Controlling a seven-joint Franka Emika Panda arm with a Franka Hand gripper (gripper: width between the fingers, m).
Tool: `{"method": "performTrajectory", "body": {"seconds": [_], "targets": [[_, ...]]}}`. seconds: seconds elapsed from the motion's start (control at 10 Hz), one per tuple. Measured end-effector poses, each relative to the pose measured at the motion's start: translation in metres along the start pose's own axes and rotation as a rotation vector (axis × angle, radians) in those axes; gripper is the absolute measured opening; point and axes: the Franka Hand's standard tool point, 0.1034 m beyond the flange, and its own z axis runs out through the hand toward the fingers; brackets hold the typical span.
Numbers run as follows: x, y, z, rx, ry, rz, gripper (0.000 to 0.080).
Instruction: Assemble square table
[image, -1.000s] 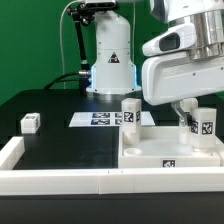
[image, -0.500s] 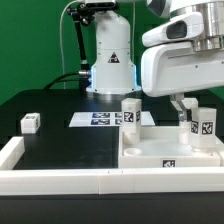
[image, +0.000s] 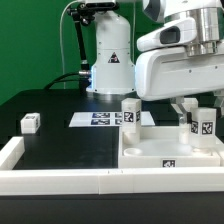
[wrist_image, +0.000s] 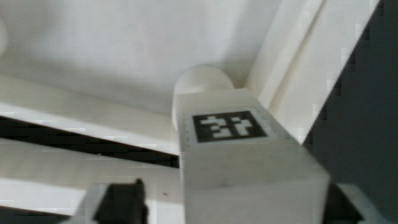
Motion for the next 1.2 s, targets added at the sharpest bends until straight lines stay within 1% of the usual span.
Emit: {"method": "performTrajectory", "body": {"seconds": [0.1, 0.2, 0.5, 0.7, 1.0, 1.1, 1.2], "targets": [[0.0, 0.0, 0.0, 0.0, 0.0, 0.0, 0.0333], [0.0, -0.0001, 0.0, 0.0, 0.0, 0.009, 0.029], [0.0, -0.0002, 0.0, 0.0, 0.0, 0.023, 0.029], [0.0, -0.0026, 0.0004, 0.011, 0.0, 0.206, 0.029], [-0.0007, 0.0007, 0.0005, 0.026, -0.002, 0.592, 0.0291], [-0.0011, 0.0016, 0.0007, 0.028, -0.003, 0.718, 0.0291], [-0.0013, 0.0023, 0.0009, 0.023, -0.002, 0.82, 0.0291]]}}
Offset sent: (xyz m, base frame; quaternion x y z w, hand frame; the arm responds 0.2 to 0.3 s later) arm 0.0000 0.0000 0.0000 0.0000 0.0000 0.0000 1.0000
